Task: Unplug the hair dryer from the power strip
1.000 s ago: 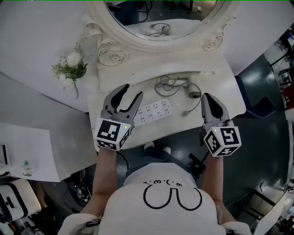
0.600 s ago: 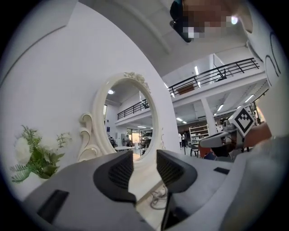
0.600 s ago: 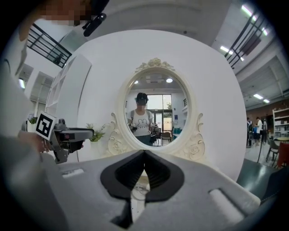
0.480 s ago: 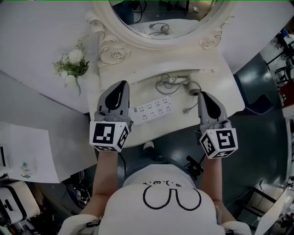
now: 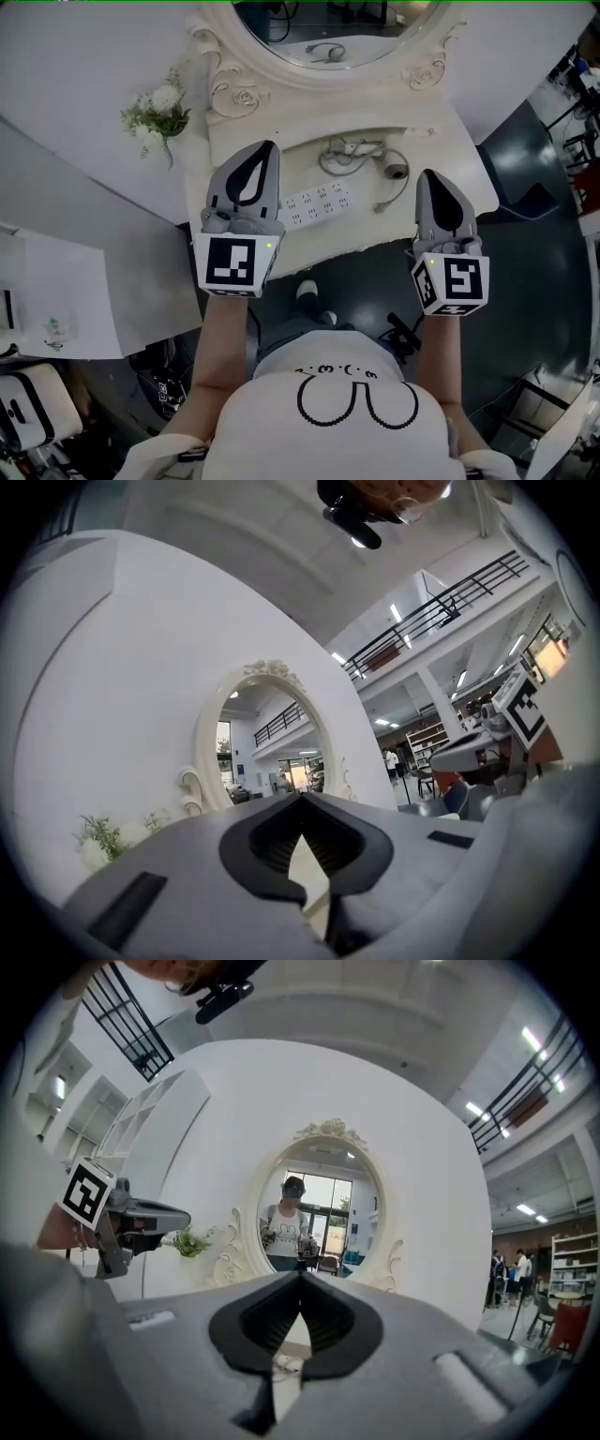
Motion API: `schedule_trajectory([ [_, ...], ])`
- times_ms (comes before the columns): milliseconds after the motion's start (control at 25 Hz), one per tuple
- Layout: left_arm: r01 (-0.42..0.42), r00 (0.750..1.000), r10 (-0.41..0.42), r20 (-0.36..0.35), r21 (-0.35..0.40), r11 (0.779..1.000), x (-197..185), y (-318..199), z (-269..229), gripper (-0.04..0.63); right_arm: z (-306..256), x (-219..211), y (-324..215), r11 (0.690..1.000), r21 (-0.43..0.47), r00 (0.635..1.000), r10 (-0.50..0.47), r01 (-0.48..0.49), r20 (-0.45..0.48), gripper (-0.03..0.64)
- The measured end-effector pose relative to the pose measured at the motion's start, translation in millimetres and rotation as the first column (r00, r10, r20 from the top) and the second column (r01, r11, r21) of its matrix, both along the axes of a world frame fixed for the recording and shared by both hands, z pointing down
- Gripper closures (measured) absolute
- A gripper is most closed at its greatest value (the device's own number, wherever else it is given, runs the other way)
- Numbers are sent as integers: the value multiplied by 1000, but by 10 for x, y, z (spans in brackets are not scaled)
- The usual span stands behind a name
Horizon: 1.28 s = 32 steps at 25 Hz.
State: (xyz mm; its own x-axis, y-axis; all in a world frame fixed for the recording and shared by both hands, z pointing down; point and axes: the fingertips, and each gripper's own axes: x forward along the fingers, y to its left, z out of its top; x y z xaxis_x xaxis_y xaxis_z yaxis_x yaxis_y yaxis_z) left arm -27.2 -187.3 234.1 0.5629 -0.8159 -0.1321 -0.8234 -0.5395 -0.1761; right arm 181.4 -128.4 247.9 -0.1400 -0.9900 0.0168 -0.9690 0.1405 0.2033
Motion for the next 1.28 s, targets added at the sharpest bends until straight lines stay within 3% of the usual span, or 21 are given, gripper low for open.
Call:
schedule_trajectory([
  [400,7,997,-3,-74,55,998,-15,147,-420,598,-340,66,177,999,54,1000,8,-8,-11,618],
  [1280,-12,996,17,-82,56,998,160,-9,-523,598,-438,229,104,997,75,999,32,-29,-36,617],
])
